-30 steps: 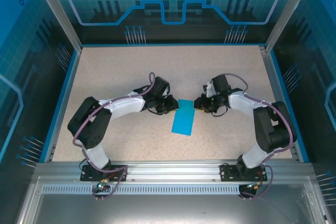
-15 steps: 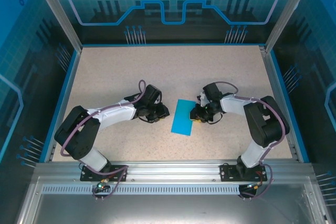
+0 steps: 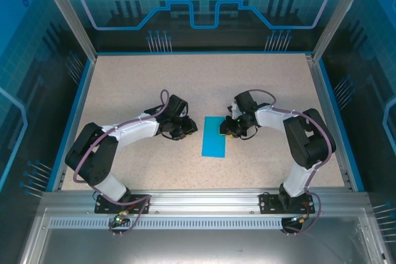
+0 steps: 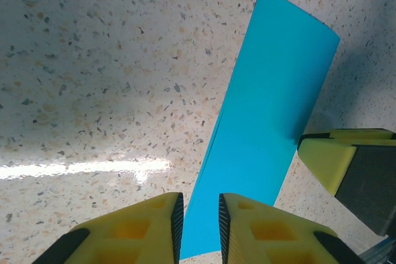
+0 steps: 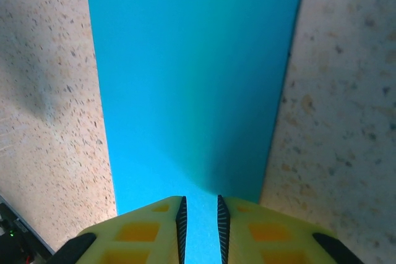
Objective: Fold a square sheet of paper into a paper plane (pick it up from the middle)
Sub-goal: Rotate the paper at the center of the table.
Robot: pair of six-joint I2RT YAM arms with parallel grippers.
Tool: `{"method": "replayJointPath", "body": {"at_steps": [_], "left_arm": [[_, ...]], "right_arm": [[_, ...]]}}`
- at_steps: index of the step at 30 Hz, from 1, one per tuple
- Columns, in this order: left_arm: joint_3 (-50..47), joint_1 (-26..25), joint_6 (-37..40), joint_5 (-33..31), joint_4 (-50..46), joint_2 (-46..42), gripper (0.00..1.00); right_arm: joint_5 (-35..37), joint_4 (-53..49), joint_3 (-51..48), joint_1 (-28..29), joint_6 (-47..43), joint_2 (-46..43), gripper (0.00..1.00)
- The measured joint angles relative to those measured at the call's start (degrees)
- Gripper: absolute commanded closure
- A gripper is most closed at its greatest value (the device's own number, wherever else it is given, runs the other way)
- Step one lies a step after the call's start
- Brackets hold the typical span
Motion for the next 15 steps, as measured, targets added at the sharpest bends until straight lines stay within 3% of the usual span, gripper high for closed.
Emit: {"method": "replayJointPath", "body": {"at_steps": [6, 15], "left_arm": [[-0.55, 0.00, -0.28, 3.30, 3.45, 0.35, 0.68], [-1.25, 0.00, -1.73, 8.26, 6.69, 3.87, 0.66]], "right_arm": [[0.04, -1.36, -2.36, 1.77, -0.04, -6.45, 0.74], [-0.39, -0.68, -7.93, 3.61, 0.90, -6.60, 0.71]]}}
